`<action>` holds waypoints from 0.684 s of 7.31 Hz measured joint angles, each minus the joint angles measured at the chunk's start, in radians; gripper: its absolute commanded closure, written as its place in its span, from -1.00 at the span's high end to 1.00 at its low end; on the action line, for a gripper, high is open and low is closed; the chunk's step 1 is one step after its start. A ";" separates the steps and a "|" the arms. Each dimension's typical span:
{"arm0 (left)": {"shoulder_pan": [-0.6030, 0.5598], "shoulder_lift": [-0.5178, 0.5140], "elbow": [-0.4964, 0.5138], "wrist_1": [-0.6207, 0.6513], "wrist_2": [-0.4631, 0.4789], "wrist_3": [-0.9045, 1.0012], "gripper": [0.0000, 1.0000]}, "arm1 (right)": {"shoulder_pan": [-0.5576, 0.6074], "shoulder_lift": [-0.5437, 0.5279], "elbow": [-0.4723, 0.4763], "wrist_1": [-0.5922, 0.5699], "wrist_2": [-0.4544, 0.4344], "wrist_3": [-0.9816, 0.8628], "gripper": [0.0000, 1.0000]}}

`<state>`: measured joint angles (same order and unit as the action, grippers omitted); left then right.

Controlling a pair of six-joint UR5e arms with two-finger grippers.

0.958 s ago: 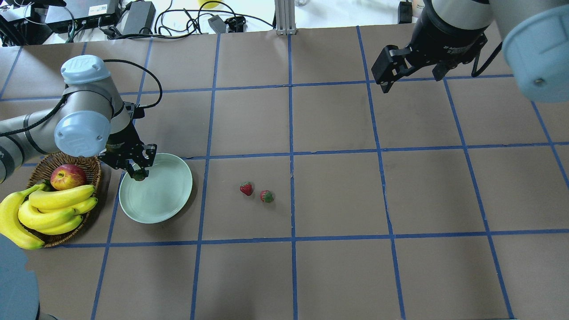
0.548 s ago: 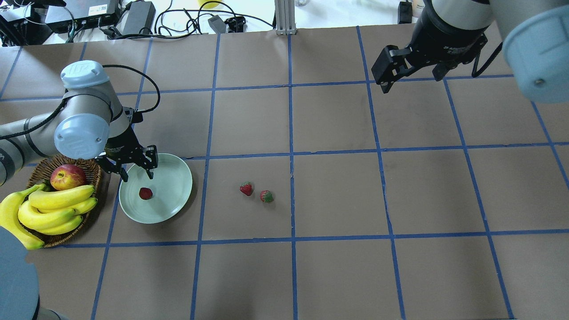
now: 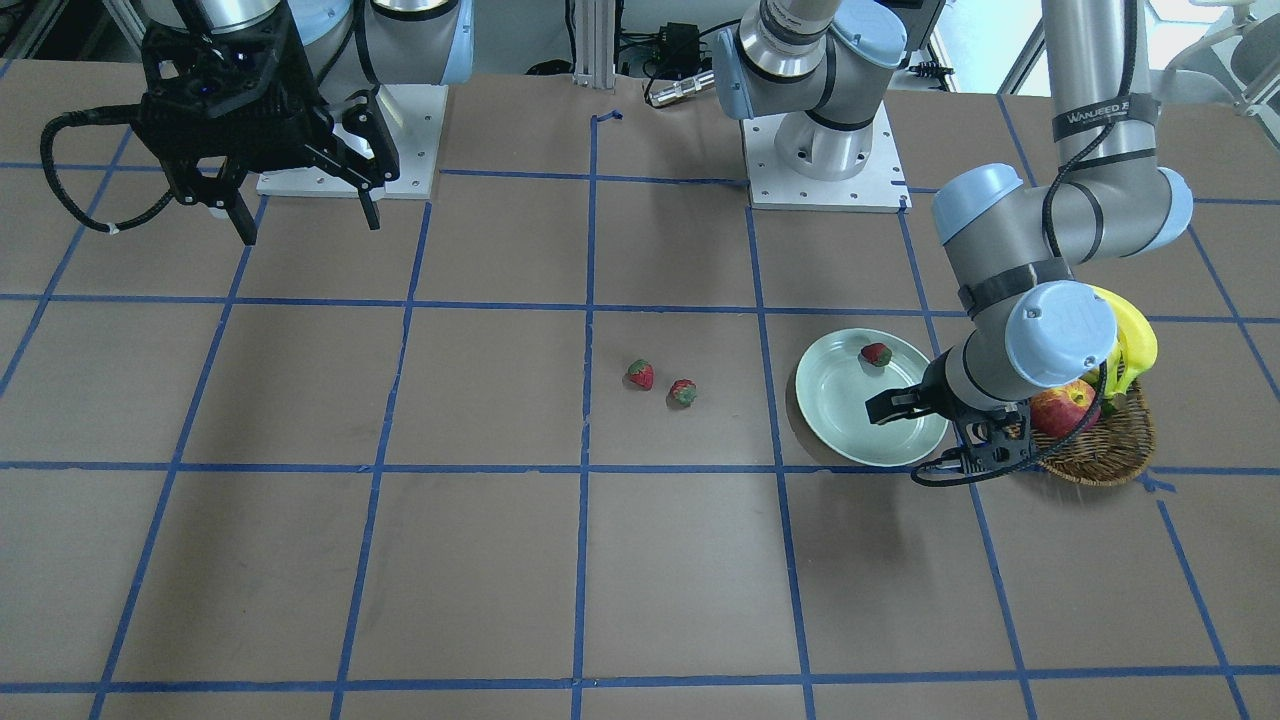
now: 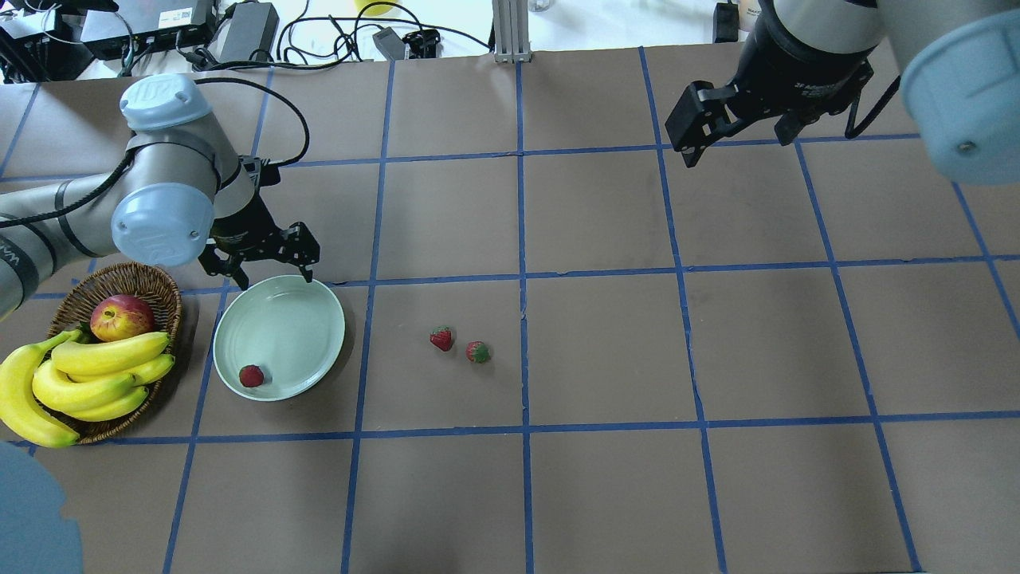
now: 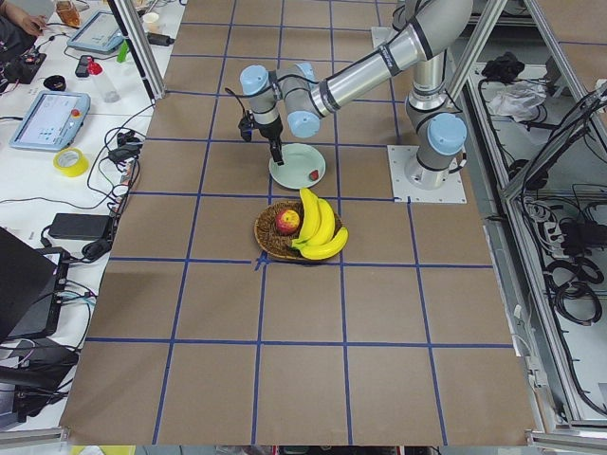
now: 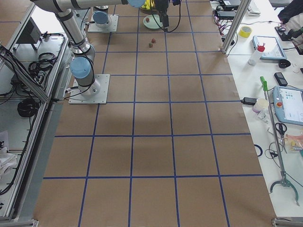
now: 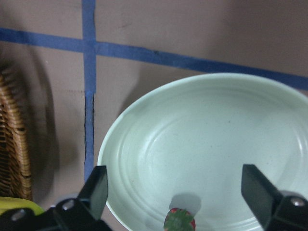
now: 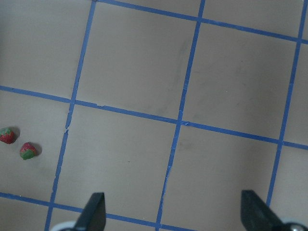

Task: Collect all strawberries into plate
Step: 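Return the left gripper to the strawberries and grasp another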

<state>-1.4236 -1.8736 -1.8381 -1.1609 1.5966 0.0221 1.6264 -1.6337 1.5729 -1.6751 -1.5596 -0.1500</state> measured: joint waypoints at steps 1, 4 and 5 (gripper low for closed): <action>-0.060 0.001 0.003 0.017 -0.033 -0.072 1.00 | 0.000 0.000 -0.001 0.000 0.000 0.000 1.00; -0.228 -0.021 -0.014 0.099 -0.101 -0.274 1.00 | 0.002 0.000 -0.001 0.000 0.001 0.000 1.00; -0.259 -0.028 -0.046 0.124 -0.117 -0.300 1.00 | 0.002 0.000 -0.001 0.000 0.001 0.000 1.00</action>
<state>-1.6822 -1.9015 -1.8844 -1.0369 1.4795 -0.2782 1.6287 -1.6340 1.5720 -1.6751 -1.5590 -0.1500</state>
